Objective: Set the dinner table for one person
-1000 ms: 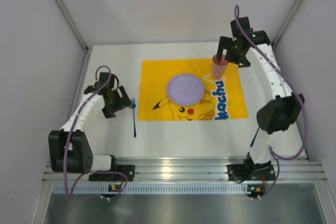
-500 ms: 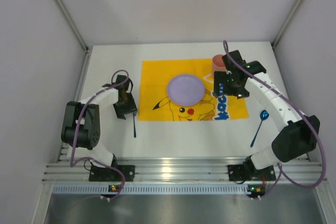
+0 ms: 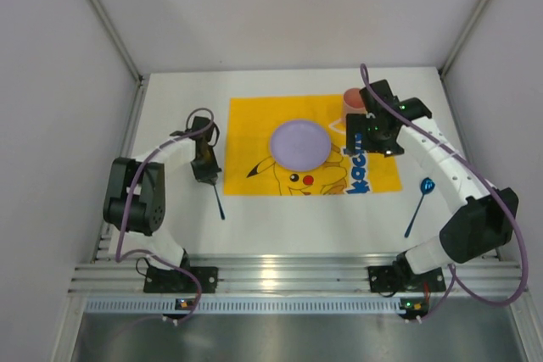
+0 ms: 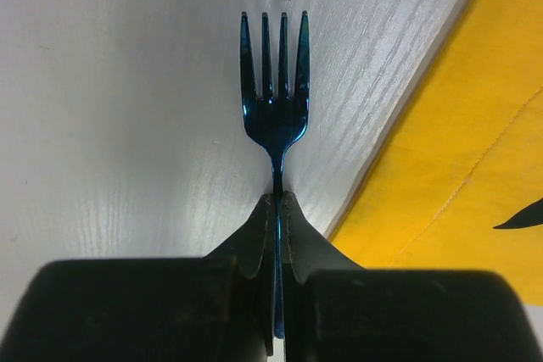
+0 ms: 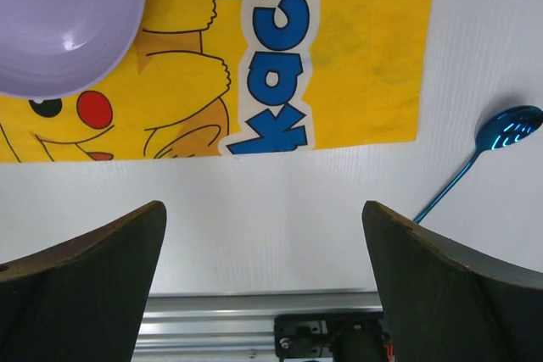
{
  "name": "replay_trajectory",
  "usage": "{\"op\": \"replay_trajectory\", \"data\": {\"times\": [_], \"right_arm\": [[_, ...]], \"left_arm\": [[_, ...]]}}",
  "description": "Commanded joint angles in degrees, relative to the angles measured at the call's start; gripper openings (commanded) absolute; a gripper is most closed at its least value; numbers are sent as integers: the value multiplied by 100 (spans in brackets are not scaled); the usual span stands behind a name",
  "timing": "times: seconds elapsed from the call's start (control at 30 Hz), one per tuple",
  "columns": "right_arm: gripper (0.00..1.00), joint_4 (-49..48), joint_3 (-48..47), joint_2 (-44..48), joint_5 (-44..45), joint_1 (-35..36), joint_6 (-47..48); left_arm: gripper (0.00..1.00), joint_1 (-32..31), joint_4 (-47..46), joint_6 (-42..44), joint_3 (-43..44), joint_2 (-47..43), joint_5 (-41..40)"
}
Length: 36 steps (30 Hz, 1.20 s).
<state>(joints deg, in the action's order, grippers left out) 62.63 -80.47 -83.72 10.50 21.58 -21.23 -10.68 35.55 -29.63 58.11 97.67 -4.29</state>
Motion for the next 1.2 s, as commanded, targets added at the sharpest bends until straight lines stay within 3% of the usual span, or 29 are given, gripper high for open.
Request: {"op": "replay_trajectory", "data": {"times": [0.0,0.23,0.57,0.97,1.17], "right_arm": [[100,-32,-277,-74,119,-31,128],[99,-119,-180,5,40,-31,155],[99,-164,136,251,4,-31,49],[99,-23,259,559,171,-31,-109],[99,38,374,620,198,-31,-241]], "left_arm": [[0,-5,-470,36,-256,534,8],[0,-13,12,299,191,139,-150],[0,-13,760,713,2186,208,-116],[0,-488,1077,985,4804,2194,192],[0,-708,1200,1152,5342,2836,25]]}}
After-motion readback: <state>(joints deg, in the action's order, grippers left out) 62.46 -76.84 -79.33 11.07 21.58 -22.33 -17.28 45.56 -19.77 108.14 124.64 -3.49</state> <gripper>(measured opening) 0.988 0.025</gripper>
